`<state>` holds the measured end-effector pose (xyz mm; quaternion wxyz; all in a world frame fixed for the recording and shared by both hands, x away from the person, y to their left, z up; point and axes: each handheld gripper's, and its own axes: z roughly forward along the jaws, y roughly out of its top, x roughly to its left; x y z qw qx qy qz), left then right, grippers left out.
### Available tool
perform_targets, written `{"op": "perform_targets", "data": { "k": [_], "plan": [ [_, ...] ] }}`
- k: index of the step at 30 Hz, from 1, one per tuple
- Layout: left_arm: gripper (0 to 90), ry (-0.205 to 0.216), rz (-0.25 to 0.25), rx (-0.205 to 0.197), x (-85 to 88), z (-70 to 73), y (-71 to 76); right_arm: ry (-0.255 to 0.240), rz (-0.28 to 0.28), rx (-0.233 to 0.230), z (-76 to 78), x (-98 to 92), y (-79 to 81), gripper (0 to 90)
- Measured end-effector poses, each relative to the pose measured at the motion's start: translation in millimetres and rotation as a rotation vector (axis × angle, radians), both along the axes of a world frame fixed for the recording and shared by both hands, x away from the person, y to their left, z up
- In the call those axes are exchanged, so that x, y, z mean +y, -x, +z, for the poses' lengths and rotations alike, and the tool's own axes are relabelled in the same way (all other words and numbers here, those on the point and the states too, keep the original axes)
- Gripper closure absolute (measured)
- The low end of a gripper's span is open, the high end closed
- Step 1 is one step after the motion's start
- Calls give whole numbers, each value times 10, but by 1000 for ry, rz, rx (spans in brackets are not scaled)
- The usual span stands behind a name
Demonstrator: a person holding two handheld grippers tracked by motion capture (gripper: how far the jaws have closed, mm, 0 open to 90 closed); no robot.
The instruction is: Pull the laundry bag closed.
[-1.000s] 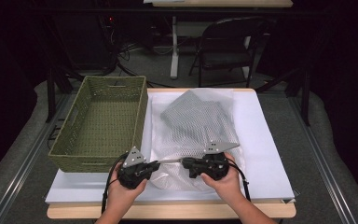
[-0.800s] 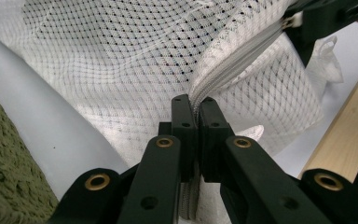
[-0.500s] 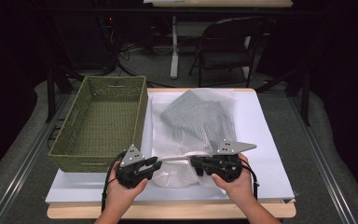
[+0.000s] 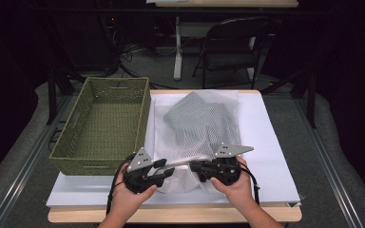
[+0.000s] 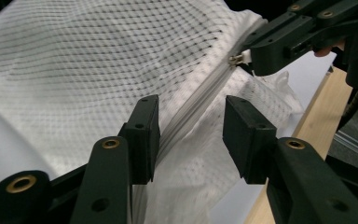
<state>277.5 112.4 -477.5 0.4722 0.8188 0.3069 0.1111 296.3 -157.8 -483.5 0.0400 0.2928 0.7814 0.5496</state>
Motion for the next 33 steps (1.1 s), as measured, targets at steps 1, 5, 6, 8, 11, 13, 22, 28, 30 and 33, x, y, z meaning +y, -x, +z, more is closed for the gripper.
{"op": "perform_targets", "data": {
  "k": [1, 5, 6, 8, 11, 13, 22, 28, 30, 33],
  "plan": [
    [555, -7, -10, -2, -35, -12, -8, 0, 1, 4, -4, 1, -2, 867],
    [602, -44, -19, 2, -139, -73, -49, -7, 5, 1, -10, 8, 3, 867],
    [642, -54, -19, 6, -154, -88, -56, -12, 6, 3, -10, 9, 4, 867],
    [755, -62, -18, 13, -170, -114, -72, -16, 5, 9, -9, 4, 9, 867],
    [857, -57, -25, 20, -173, -120, -81, -17, 4, 11, -17, -4, 6, 867],
    [876, -59, -24, 20, -173, -120, -83, -16, 0, 15, -28, -8, 5, 867],
    [882, -43, 4, 21, -64, -82, -93, -3, -27, 22, -49, -154, -5, 867],
    [882, -40, -4, 26, -65, -105, -101, 2, -59, 23, -61, -357, 39, 868],
    [882, -52, -5, 20, -104, -109, -86, 3, -65, 24, -72, -405, 59, 867],
    [882, -48, -17, 17, -132, -103, -80, 0, -66, 28, -42, -458, 97, 868]
  ]
}}
